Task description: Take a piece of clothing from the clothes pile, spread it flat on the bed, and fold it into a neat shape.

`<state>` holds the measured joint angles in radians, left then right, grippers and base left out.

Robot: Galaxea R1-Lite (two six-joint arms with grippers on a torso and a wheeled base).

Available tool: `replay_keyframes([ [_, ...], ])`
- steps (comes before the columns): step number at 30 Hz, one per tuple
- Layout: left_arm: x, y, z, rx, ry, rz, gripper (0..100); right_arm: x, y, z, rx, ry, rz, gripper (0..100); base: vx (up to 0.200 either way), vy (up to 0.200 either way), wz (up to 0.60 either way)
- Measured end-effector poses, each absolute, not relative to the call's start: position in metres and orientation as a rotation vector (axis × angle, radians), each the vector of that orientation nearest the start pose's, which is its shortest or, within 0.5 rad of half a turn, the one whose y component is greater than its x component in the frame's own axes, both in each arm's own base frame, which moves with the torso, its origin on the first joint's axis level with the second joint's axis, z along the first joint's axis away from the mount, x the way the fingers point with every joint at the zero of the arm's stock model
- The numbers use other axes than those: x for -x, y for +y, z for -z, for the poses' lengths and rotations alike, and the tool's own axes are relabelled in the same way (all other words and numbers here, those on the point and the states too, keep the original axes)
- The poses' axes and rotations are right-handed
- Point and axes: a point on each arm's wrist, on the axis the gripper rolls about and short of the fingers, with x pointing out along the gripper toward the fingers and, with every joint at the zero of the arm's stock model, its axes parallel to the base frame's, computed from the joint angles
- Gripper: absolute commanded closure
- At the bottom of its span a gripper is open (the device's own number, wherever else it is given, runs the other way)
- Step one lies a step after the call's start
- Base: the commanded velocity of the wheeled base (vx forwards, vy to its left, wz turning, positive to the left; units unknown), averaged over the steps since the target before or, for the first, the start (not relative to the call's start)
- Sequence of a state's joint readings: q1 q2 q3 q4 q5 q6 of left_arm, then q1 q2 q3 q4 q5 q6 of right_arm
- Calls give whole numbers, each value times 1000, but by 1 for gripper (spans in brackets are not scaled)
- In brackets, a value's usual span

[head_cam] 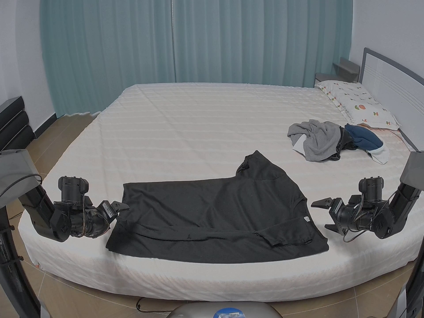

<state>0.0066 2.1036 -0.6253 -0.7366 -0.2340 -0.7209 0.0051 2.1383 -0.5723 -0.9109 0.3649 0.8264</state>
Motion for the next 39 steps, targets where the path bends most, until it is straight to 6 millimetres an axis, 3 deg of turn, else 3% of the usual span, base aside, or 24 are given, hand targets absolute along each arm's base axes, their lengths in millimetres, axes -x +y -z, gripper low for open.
replay_keyframes([
  [4, -326, -6, -18, 770, 789, -54, 0, -319, 9, -18, -904, 759, -69, 0, 0, 0, 0],
  [5, -328, -7, -17, 768, 789, -51, 100, -319, 9, -18, -903, 759, -69, 0, 0, 0, 0],
  [15, -338, -11, -8, 747, 801, -43, 100, -328, 17, -18, -837, 749, -96, 0, 0, 0, 0],
  [23, -338, -9, -10, 774, 793, -60, 100, -343, 43, -20, -734, 795, -155, 0, 0, 0, 0],
  [30, -338, -3, -13, 793, 779, -76, 100, -355, 54, -6, -596, 797, -224, 0, 0, 0, 0],
  [39, -338, 0, -14, 798, 772, -82, 100, -366, 57, 10, -575, 807, -228, 0, 0, 0, 0],
])
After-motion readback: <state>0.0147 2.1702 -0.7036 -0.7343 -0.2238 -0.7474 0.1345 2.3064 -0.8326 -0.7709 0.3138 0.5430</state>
